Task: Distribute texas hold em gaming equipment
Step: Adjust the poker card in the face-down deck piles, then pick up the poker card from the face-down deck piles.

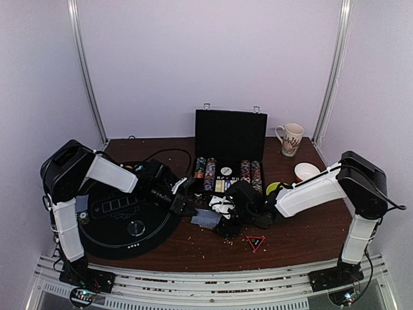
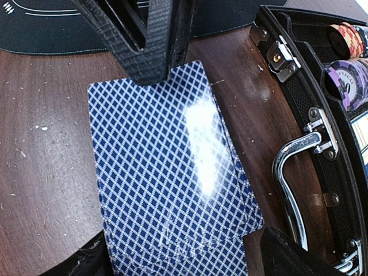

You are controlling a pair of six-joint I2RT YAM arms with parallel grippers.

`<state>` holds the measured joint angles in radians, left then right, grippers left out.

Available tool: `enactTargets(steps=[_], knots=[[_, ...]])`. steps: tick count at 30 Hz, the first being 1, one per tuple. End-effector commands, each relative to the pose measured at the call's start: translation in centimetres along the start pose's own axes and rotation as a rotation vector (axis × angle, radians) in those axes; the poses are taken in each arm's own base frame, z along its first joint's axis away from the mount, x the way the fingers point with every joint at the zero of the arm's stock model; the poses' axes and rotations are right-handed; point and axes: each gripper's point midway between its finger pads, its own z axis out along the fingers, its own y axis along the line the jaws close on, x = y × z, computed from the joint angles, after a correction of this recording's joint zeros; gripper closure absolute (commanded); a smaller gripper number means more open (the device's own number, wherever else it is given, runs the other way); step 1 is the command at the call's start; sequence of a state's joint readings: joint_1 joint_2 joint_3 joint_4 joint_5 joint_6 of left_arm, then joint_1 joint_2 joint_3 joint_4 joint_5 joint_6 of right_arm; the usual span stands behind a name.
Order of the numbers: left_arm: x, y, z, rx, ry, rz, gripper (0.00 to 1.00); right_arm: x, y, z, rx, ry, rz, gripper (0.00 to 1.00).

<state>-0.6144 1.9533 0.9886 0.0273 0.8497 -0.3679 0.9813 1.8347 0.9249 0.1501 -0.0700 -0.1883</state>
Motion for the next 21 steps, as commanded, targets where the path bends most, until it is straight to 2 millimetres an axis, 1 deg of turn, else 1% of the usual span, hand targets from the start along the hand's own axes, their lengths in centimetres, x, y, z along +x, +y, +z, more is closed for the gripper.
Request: enactTargets(steps=[1,7,13,17,21], knots=[[0.0,0.2,0.5,0.026,-0.005,-0.002,0.75,3.4,0.5,-0.2,-0.013,0.114,-0.024,0.12],[0.4,1.4,0.7,-0.028,0.015,-0.011,0.75,3.4,0.5,-0.2,-0.013,0.116,-0.026,0.12],[0.0,1.5,0.7,-0.052,0.024,0.007,0.73,3.5,0.5,-0.2,-0.016,0.118,-0.026,0.12],[0.3,1.0,0.8,-0.023,0.036,0.005,0.82,3.4,0.5,-0.2,-0.016,0.119,-0.029,0.12],[0.2,0.5,0.3,-0.024,0.028,0.019,0.95,3.4,0.4,-0.2,-0.012,0.12,-0.032,0.12]])
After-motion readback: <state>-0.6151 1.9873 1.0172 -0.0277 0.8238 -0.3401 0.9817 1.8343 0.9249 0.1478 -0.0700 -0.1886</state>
